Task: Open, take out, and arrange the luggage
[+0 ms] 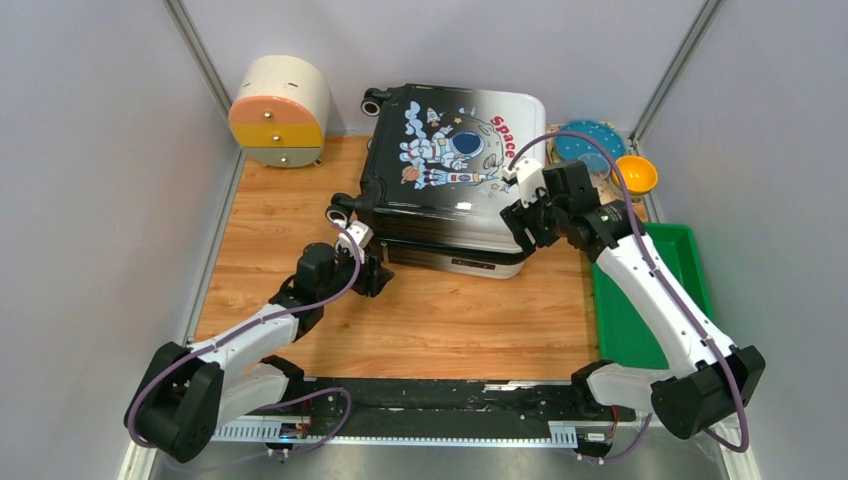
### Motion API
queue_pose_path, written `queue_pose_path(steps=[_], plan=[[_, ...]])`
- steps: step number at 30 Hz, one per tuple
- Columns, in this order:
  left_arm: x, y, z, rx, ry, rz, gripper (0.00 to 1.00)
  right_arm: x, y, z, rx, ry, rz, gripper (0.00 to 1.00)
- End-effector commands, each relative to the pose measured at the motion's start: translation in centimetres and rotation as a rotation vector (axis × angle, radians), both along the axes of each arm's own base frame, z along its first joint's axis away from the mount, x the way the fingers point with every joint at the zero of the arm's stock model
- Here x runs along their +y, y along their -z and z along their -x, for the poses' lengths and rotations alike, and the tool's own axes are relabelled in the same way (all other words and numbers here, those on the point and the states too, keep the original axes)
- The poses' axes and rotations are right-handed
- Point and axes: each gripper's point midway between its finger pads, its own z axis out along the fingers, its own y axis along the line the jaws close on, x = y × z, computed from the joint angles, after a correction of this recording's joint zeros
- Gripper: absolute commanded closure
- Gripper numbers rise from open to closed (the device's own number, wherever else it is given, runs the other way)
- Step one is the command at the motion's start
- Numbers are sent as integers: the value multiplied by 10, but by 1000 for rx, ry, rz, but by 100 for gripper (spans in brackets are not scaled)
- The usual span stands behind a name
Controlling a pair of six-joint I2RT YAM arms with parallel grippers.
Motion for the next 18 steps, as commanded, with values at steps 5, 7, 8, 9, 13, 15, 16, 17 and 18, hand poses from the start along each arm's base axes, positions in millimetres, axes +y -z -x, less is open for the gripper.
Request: queue_pose_path(steps=[5,7,8,9,13,15,16,17,18], plan=[[1,-13,-45,-21,-232,7,43,42,-63,-35,-311,-85,-28,27],[-1,-19,-49,-38,-238,27,43,48,-65,-33,-329,-106,-20,27],[-2,-20,-50,-34,-240,39,43,49,-66,-32,-338,-113,-12,26],[-4,-21,-50,-37,-238,45,43,51,-65,-30,-342,-125,-7,26],[-11,-24,-52,-50,-227,60,46,56,-63,-28,-372,-153,20,25],[-12,-23,-53,-51,-228,57,52,59,-66,-28,-383,-165,21,25],[-13,-24,-53,-53,-228,58,56,60,-68,-26,-385,-169,17,25],[-12,-23,-54,-52,-231,57,60,59,-66,-27,-380,-167,22,25],[-12,-22,-55,-50,-236,56,75,58,-64,-27,-381,-166,32,25]])
